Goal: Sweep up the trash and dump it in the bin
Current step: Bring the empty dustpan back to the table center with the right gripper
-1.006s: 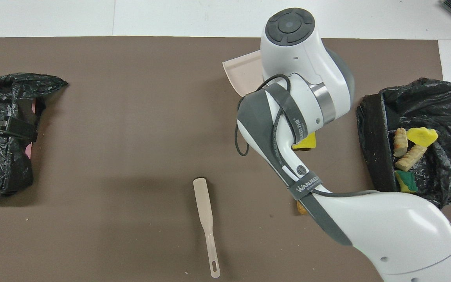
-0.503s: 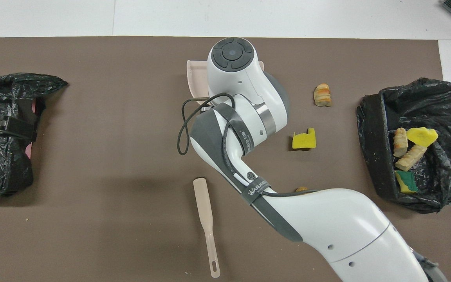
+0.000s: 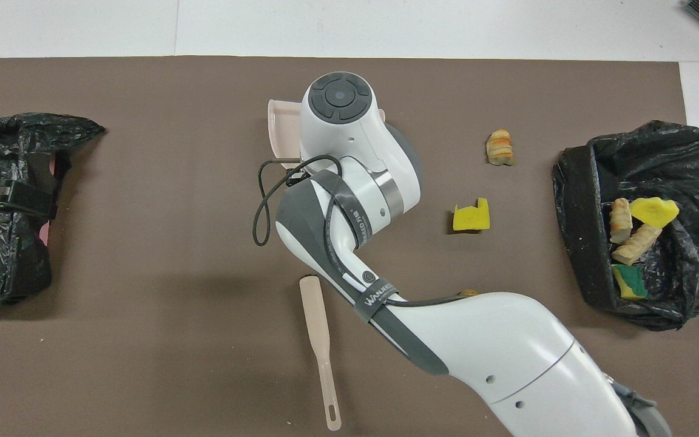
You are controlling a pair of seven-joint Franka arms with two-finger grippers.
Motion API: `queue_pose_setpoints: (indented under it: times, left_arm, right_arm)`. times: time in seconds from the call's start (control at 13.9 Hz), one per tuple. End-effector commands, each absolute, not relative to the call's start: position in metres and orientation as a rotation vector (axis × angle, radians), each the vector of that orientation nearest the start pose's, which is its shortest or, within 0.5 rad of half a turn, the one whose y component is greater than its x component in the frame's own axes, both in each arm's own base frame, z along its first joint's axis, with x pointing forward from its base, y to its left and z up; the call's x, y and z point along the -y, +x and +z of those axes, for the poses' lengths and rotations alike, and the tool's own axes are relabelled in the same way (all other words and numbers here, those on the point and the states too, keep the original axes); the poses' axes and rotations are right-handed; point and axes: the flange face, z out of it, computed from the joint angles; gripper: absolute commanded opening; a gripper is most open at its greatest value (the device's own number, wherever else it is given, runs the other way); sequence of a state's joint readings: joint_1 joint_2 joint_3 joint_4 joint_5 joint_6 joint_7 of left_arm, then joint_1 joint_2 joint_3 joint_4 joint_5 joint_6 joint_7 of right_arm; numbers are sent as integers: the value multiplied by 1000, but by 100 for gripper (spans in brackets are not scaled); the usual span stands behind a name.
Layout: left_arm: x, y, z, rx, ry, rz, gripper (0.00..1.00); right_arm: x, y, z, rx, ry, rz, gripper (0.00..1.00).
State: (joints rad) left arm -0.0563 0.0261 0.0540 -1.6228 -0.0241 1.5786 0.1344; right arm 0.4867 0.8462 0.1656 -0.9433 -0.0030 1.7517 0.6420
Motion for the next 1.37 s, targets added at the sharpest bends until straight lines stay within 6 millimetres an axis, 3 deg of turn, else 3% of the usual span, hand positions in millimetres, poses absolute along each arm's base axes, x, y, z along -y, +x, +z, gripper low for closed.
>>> queue_pose_setpoints:
  times: [0.0,0.57,0.72,0.86,1.15,1.29]
  left_arm:
    - [0,555,589,-207,-3153,81,100]
    - [0,555,589,-207,-3153,81,100]
    - [0,555,589,-207,-3153,81,100]
    - [0,555,589,-207,-3153,81,100]
    - [0,555,589,-207,-3153,81,100]
    - [0,555,589,-207,-3153,81,100]
  right_arm:
    - [-437,642,355,-104,-3026,155,0]
    - [-449,633,351,-50,-3021,163,0]
    - [-447,633,350,0,-3039,150,9]
    - [-442,637,349,1,-3051,133,44]
    - [-439,639,360,8,-3078,69,55]
    - [-429,645,379,0,-3073,27,73]
